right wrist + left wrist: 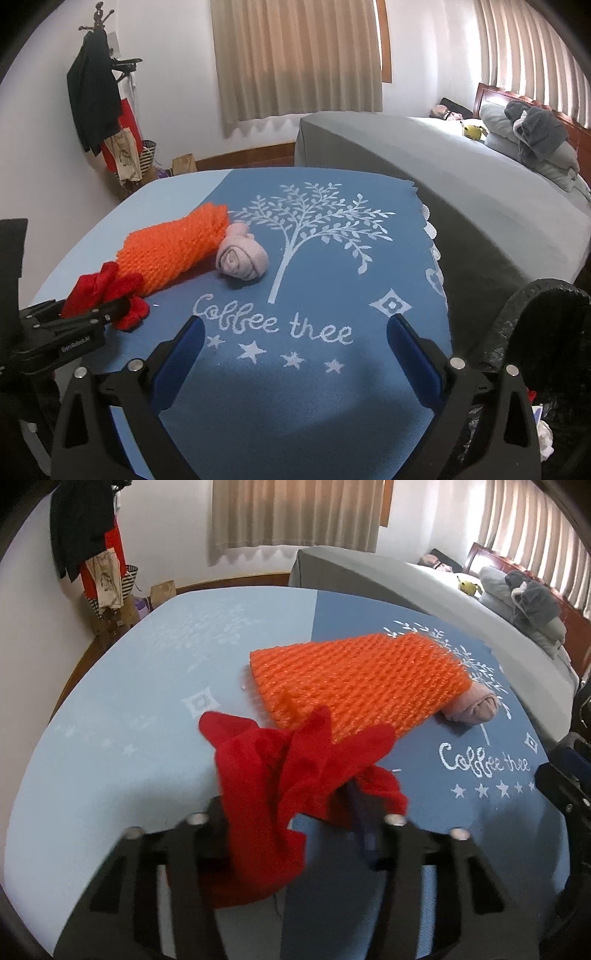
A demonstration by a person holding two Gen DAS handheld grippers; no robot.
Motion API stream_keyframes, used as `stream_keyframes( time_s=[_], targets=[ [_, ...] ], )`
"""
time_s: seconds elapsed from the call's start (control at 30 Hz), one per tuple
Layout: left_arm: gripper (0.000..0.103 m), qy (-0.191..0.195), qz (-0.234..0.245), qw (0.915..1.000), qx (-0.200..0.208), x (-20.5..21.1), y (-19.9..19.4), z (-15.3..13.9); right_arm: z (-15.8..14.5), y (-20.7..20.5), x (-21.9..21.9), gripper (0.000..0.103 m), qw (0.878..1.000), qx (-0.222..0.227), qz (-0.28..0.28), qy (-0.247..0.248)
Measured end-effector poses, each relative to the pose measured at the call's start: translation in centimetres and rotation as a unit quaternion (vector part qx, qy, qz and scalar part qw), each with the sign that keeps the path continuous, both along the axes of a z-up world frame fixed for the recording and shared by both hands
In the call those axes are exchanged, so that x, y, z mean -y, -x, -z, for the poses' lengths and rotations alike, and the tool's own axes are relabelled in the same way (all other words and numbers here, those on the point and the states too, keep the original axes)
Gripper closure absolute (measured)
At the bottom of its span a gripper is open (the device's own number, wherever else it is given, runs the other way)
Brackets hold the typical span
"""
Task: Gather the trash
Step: 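Return the left tool to the cloth and grasp the other red glove, then grasp the pink rolled sock with the right tool while the left holds the red glove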
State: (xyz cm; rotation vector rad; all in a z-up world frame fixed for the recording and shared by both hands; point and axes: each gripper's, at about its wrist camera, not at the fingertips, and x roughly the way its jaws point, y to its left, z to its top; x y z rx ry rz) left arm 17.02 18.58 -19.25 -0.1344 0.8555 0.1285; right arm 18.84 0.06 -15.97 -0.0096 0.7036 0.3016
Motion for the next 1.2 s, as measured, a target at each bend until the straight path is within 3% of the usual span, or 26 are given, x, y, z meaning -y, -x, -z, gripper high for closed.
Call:
stream_keyframes(
  time_s=[0.1, 0.47, 0.7, 1.0, 1.1, 1.2],
  targets=[
    [0.090, 0.016, 0.007, 0.9998, 0.007, -0.1, 0.2, -0.1, 0.0, 0.0, -0.2, 0.006, 1.000, -0.002, -0.002, 0.002],
    [0.091, 0.014, -0.022, 0.9981, 0.056, -1.6, 2.0, -2.6, -0.7, -1.8, -1.7, 0.006, 1.000, 0.009, -0.017, -0.007],
    [0.091, 0.017, -0.048, 0.9955, 0.080, -3.1, 0.9, -4.0, -0.3, -5.0, -3.8, 0.008, 1.000, 0.000, -0.028, 0.001],
    [0.091, 0.009, -0.049, 0.9957, 0.078, -3.2, -0.5, -3.5, 1.1, -8.1, -5.8, 0.032, 0.998, -0.046, -0.050, 0.007],
    [0.091, 0.008, -0.050, 0.9957, 0.078, -3.4, -0.7, -3.5, 1.6, -8.7, -6.5, 0.057, 0.996, -0.064, -0.067, 0.008],
    [0.091, 0.007, -0.049, 0.9957, 0.078, -3.3, -0.6, -3.4, 1.6, -8.5, -6.6, 0.064, 0.995, -0.064, -0.073, 0.005]
  ],
)
